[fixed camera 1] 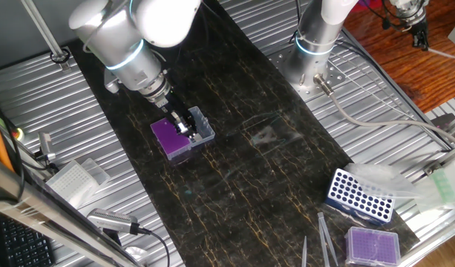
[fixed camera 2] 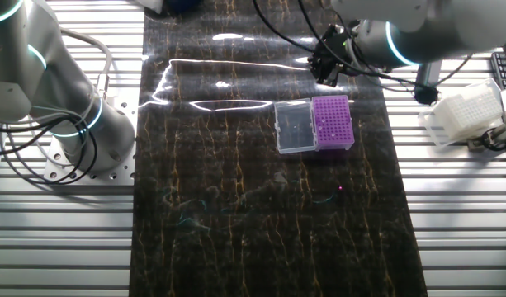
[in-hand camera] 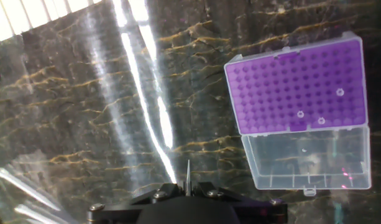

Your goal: Insert a small pipette tip into the holder for small pipette tips

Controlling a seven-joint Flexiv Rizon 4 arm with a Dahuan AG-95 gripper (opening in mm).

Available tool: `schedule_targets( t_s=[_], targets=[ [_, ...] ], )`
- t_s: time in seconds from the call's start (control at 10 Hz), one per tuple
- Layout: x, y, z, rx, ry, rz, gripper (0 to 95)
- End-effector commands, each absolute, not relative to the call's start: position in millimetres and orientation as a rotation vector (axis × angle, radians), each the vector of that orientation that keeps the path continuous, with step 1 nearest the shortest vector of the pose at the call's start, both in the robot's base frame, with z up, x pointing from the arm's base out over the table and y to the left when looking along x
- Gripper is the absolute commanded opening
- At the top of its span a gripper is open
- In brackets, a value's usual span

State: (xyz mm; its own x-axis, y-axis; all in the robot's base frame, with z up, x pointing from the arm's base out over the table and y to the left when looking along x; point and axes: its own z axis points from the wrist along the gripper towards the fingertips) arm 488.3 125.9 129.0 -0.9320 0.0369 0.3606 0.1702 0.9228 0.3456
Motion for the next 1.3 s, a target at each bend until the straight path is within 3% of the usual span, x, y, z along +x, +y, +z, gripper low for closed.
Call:
schedule_targets(
  t_s=[0.1, 0.8, 1.3],
  targets=[
    [488.6, 125.8, 127.6, 0.193, -2.772, -0.302, 0.0],
    [498.5, 126.1, 120.3, 0.784, -2.704, -0.009, 0.0],
    [505.5, 126.2, 117.3, 1.02, -2.68, 0.081, 0.0]
  ],
)
